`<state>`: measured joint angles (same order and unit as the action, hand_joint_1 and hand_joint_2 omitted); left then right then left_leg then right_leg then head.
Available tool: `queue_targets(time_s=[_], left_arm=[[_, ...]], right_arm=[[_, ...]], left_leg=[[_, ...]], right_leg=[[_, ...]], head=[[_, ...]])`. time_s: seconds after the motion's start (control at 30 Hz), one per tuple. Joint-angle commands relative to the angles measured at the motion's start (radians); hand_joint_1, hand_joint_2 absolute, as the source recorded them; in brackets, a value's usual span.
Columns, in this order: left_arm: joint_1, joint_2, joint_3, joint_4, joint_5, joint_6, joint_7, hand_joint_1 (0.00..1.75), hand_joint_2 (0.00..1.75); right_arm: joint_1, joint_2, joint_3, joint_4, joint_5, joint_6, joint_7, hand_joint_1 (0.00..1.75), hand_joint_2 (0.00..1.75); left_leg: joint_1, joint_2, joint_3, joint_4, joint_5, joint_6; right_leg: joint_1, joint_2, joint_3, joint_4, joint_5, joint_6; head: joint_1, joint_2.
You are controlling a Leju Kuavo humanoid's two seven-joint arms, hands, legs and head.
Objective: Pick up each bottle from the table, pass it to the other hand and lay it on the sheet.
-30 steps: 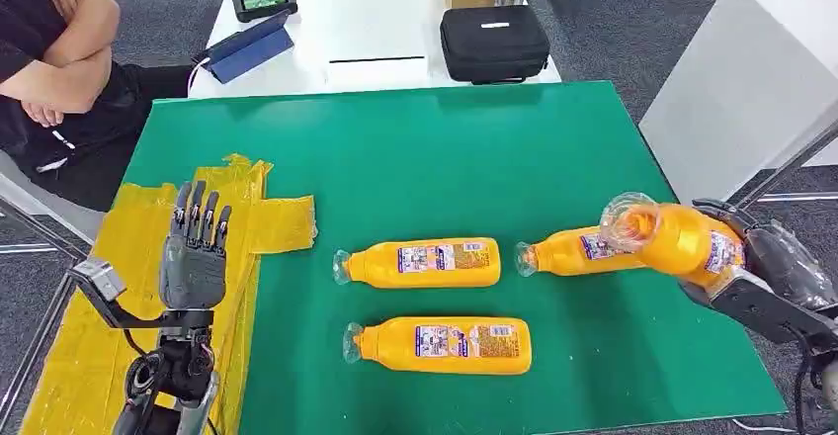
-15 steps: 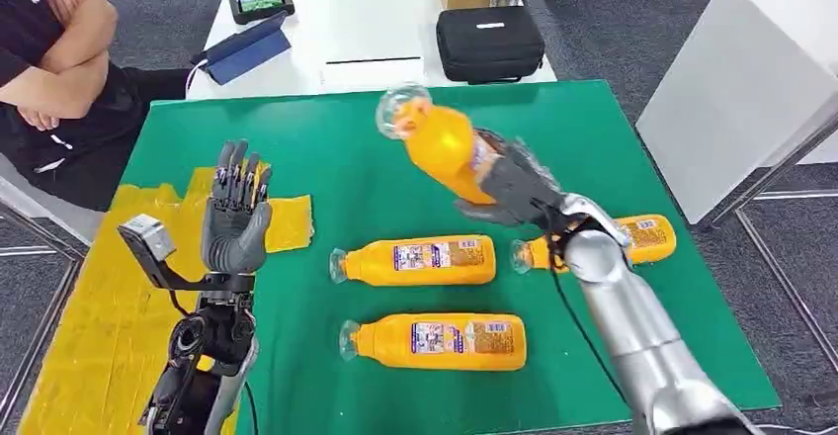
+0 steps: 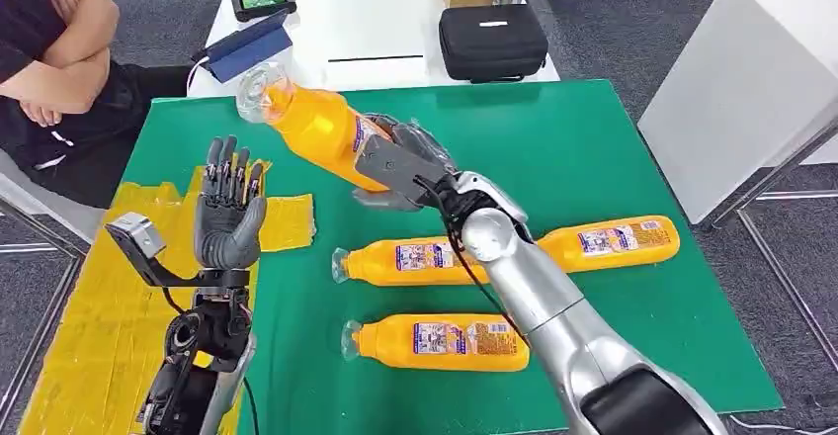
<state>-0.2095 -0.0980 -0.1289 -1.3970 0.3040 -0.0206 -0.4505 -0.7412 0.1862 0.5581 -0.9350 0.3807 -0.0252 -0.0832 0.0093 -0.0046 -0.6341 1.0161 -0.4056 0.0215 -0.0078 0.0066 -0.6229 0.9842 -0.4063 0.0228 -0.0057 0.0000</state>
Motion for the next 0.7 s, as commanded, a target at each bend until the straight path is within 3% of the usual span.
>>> queue_targets(time_s=[0.03,0.07,0.3,0.7], left_arm=[[-0.013,0.011,0.009,0.022,0.007,-0.012,0.012,0.0,1.75],[-0.016,0.011,-0.001,0.023,0.009,-0.019,0.013,0.0,1.75],[-0.05,-0.002,-0.064,0.032,0.011,-0.016,0.025,0.0,1.75],[-0.086,0.02,-0.125,0.051,-0.165,0.196,-0.007,0.0,1.75]], right_arm=[[-0.058,0.022,0.04,0.133,-0.014,-0.009,-0.002,1.75,1.75],[-0.058,0.027,0.043,0.148,-0.008,-0.02,0.005,1.75,1.75],[-0.104,0.076,0.062,0.258,0.024,-0.039,0.039,1.75,1.75],[-0.131,0.121,0.123,0.333,0.081,-0.038,0.068,1.75,1.75]], left_leg=[[0.0,0.001,0.002,0.0,-0.001,0.0],[0.0,0.002,0.007,0.0,-0.003,-0.001],[0.0,0.0,0.001,0.001,-0.001,-0.001],[0.0,0.0,0.002,0.0,-0.001,0.0]], right_leg=[[0.0,0.0,0.002,0.0,0.0,0.0],[0.001,0.0,0.007,0.0,-0.002,-0.001],[0.0,-0.001,0.001,0.001,-0.001,0.0],[0.0,-0.001,0.001,0.0,-0.001,0.0]], head=[[0.0,0.0],[0.0,0.0],[0.0,0.0],[0.0,0.0]])
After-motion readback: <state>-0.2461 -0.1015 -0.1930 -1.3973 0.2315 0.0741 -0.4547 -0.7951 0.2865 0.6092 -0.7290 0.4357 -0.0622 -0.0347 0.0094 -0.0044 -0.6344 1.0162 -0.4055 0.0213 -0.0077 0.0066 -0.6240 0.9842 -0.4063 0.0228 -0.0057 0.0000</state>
